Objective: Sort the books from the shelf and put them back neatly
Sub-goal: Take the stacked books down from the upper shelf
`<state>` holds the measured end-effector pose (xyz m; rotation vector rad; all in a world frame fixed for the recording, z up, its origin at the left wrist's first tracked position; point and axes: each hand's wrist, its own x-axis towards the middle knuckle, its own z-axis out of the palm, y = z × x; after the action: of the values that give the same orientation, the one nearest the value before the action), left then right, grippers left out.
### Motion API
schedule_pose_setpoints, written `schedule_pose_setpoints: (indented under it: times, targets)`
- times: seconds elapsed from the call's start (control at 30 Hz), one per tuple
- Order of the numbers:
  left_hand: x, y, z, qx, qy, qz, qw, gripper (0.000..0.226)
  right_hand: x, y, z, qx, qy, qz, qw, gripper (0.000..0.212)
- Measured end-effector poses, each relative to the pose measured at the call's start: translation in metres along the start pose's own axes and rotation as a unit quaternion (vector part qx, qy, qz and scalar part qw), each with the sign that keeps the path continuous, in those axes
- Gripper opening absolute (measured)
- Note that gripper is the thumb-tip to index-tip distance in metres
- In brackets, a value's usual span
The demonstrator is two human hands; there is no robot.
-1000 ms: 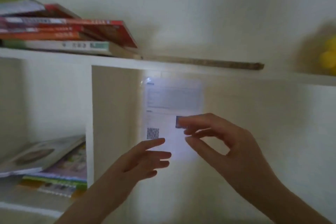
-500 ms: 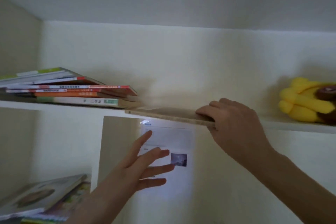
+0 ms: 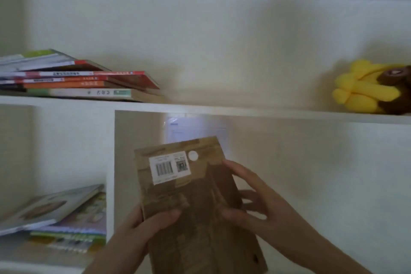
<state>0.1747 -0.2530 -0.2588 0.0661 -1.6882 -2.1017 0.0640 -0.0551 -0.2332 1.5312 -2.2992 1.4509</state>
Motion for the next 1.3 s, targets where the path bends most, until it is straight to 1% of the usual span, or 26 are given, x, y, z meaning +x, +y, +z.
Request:
schedule_pose_setpoints:
  times: [0.03, 0.1, 0.17, 0.27, 0.37, 0.5, 0.57, 0.63, 0.7, 0.8, 0.83, 0.9, 1.0, 1.07, 1.1, 1.17, 1.3]
  targets:
    - [-0.002, -0.008, -0.005, 0.002, -0.016, -0.025, 1.0, 0.085, -0.001, 0.011, 0.007, 0.053, -0.023, 0.012, 0.998, 0.064]
    - [0.001, -0.028, -0.016, 0.03, -0.039, -0.044, 0.998, 0.084, -0.007, 0.038, 0.023, 0.067, -0.022, 0.031, 0.997, 0.07]
    - [0.006, -0.053, -0.025, 0.088, -0.055, -0.041, 0.994, 0.092, -0.017, 0.068, 0.041, 0.084, -0.017, 0.076, 0.993, 0.068]
    - [0.017, -0.103, -0.034, 0.123, -0.029, -0.044, 0.991, 0.069, -0.031, 0.116, 0.067, 0.076, 0.0, 0.137, 0.988, 0.063]
    - [0.028, -0.159, -0.04, 0.122, -0.024, -0.081, 0.989, 0.067, -0.043, 0.163, 0.091, 0.058, -0.001, 0.193, 0.98, 0.064]
    - [0.042, -0.24, -0.049, 0.136, -0.009, -0.15, 0.979, 0.071, -0.065, 0.229, 0.119, 0.054, -0.018, 0.278, 0.959, 0.062]
    - [0.046, -0.284, -0.055, 0.156, -0.001, -0.181, 0.971, 0.071, -0.078, 0.261, 0.136, 0.046, -0.032, 0.318, 0.947, 0.061]
    - [0.046, -0.323, -0.058, 0.208, -0.004, -0.204, 0.957, 0.071, -0.092, 0.292, 0.154, 0.022, -0.049, 0.361, 0.931, 0.062]
    - [0.044, -0.362, -0.063, 0.238, -0.004, -0.222, 0.946, 0.066, -0.105, 0.316, 0.172, 0.002, -0.083, 0.404, 0.911, 0.066]
    - [0.037, -0.399, -0.066, 0.268, -0.04, -0.227, 0.935, 0.054, -0.12, 0.333, 0.192, -0.035, -0.158, 0.447, 0.88, 0.076]
    - [0.035, -0.402, -0.067, 0.276, -0.058, -0.239, 0.929, 0.051, -0.122, 0.335, 0.196, -0.05, -0.18, 0.452, 0.873, 0.08]
    - [0.032, -0.399, -0.072, 0.28, -0.079, -0.261, 0.921, 0.047, -0.122, 0.331, 0.197, -0.046, -0.183, 0.454, 0.871, 0.078]
    - [0.036, -0.373, -0.078, 0.239, -0.026, -0.276, 0.931, 0.056, -0.106, 0.31, 0.187, -0.016, -0.153, 0.438, 0.886, 0.063]
    - [0.044, -0.339, -0.078, 0.22, -0.01, -0.264, 0.939, 0.036, -0.085, 0.283, 0.171, 0.018, -0.142, 0.403, 0.904, 0.053]
    - [0.049, -0.317, -0.077, 0.22, -0.021, -0.248, 0.943, 0.028, -0.072, 0.265, 0.16, 0.038, -0.13, 0.372, 0.918, 0.048]
    - [0.06, -0.261, -0.072, 0.21, -0.046, -0.194, 0.957, 0.027, -0.041, 0.219, 0.135, 0.062, -0.114, 0.297, 0.946, 0.045]
    - [0.07, -0.137, -0.059, 0.188, -0.037, -0.038, 0.981, 0.028, 0.022, 0.11, 0.086, 0.067, -0.069, 0.126, 0.987, 0.037]
